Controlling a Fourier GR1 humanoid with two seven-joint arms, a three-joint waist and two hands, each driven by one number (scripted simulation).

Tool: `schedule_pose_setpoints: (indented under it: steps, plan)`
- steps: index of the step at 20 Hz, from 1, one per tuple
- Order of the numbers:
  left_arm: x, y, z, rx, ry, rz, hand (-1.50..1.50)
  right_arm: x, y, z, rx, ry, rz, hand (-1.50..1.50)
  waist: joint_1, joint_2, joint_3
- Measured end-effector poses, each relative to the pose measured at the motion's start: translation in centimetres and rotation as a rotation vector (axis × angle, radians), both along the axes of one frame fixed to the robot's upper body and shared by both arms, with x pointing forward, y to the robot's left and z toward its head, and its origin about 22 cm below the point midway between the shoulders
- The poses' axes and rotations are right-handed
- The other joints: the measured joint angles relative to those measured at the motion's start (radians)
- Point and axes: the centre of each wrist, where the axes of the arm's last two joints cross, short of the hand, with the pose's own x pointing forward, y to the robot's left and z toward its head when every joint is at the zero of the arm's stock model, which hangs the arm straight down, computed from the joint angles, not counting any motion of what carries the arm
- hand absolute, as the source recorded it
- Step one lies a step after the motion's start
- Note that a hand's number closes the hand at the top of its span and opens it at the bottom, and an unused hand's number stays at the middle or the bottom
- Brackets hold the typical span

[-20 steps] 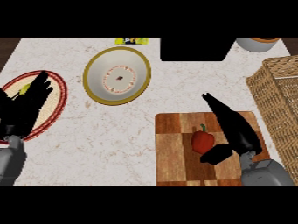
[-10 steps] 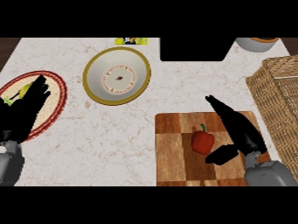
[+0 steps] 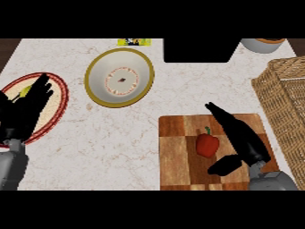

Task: Pick the bell pepper from the cutting board and place it in the basket

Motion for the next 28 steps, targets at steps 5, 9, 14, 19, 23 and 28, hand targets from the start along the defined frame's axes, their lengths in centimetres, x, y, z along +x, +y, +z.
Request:
schedule_pose_setpoints:
  steps: [5,9,14,19,23,28]
  plan:
    - [-0.5,-0.3,-0.1,0.001,-0.007,-0.004,0.00,-1.0,0.5,-1.4,-0.048,0.007,-0.020,-1.50,0.000,0.000,0.000]
    - [-0.5,-0.1,-0.1,-0.002,-0.007,-0.005,0.00,-1.0,1.0,-2.4,-0.087,0.012,-0.029,-1.50,0.000,0.000,0.000]
    - [-0.4,0.3,-0.1,0.001,-0.007,-0.003,0.00,-0.6,0.8,-3.7,-0.159,0.024,0.018,1.50,0.001,-0.001,-0.001]
    - [-0.5,-0.2,-0.2,0.000,-0.007,-0.001,0.00,0.1,2.0,-3.9,-0.202,0.020,0.053,1.50,0.000,-0.004,-0.005]
    - [-0.2,-0.2,0.2,-0.007,-0.009,-0.002,0.00,0.5,1.8,-4.7,-0.208,0.006,0.075,1.50,0.000,-0.007,-0.008]
    - [-0.2,-0.4,0.3,-0.004,-0.015,-0.026,0.00,3.8,2.6,-3.2,-0.190,0.039,-0.292,1.50,0.020,0.003,-0.008]
